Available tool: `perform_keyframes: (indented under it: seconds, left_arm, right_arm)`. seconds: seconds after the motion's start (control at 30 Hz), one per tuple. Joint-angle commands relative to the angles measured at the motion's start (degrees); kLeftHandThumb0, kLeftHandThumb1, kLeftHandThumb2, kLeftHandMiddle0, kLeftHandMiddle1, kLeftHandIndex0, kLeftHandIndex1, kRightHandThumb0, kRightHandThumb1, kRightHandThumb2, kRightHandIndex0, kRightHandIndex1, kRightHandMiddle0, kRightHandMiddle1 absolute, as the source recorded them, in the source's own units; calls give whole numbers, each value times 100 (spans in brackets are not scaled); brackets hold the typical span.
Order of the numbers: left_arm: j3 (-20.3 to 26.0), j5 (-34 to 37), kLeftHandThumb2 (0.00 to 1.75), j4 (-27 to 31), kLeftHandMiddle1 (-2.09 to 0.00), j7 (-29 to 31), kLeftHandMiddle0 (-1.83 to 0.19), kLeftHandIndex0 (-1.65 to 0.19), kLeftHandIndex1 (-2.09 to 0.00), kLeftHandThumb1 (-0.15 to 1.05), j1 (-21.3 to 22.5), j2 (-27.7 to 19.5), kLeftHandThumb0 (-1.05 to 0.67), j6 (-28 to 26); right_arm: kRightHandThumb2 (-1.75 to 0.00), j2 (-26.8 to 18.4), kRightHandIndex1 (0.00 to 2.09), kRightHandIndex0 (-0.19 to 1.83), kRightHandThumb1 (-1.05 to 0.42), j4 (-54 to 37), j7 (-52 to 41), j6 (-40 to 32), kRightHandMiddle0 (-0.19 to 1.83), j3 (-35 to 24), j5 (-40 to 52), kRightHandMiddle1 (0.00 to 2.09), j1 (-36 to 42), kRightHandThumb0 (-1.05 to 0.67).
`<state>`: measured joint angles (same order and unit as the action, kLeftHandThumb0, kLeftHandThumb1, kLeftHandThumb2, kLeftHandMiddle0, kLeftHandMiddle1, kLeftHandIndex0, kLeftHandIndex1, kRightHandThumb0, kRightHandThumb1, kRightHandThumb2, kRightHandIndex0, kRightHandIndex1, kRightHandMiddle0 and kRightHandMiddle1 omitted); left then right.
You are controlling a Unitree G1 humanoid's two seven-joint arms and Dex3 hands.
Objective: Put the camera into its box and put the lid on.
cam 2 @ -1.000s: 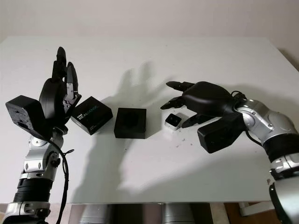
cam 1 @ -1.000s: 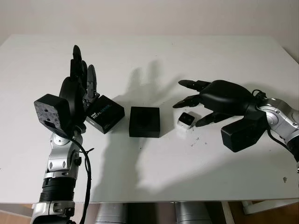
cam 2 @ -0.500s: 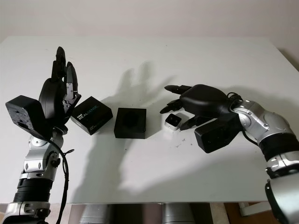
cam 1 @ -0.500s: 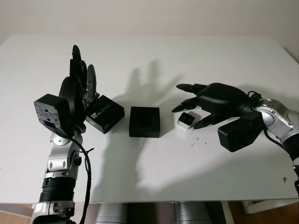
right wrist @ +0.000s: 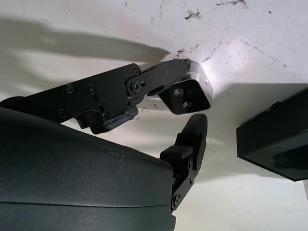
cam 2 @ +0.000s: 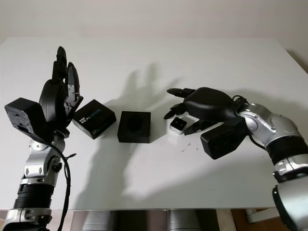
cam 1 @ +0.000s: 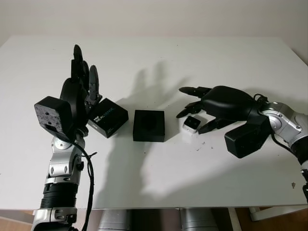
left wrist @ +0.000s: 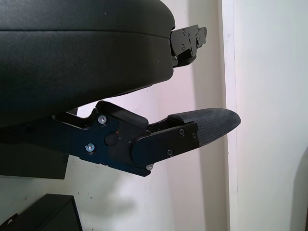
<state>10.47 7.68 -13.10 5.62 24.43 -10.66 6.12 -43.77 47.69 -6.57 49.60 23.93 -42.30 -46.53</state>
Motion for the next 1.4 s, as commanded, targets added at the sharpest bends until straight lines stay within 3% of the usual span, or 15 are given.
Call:
perform_keyframes:
  seconds: [0.0, 0.23, 0.53, 0.8, 1.0, 1.17, 1.37]
  left_arm:
    - [-9, -20, 67, 35, 0, -4, 19, 19, 0, 105, -54, 2, -65, 41]
    - [3, 1, 67, 113, 0, -22, 19, 19, 0, 105, -72, 7, -66, -45]
    - [0, 7, 68, 125, 0, 1, 19, 19, 0, 105, -70, 6, -65, -42]
    - [8, 20, 67, 110, 0, 3, 19, 19, 0, 105, -65, 13, -64, -17]
    - [8, 5, 66, 126, 0, -6, 19, 19, 0, 105, -60, -6, -65, -39]
    - [15, 33, 65, 156, 0, -3, 19, 19, 0, 105, -59, 3, -64, -56]
    - [5, 13, 65, 173, 0, -8, 19, 19, 0, 105, -41, -13, -65, -97]
  right_arm:
    - [-6, 18, 6, 12, -98, 79, 106, 48, 25, 39, -66, 111, -130, -41]
    - [-5, -9, 6, 14, -101, 213, 388, -17, 26, 163, -375, 134, -220, -39]
    - [-6, -71, 5, 14, -102, 289, 525, -164, 26, 337, -652, 133, -304, -40]
    - [-5, -68, 5, 8, -98, 286, 385, -280, 24, 350, -623, 87, -304, -39]
    - [-5, -74, 5, 6, -97, 267, 396, -328, 21, 367, -664, 75, -306, -40]
    - [-5, -75, 5, 5, -97, 244, 350, -390, 26, 360, -643, 49, -297, -40]
    - [-6, -79, 6, 6, -98, 260, 472, -391, 34, 360, -673, 46, -301, -40]
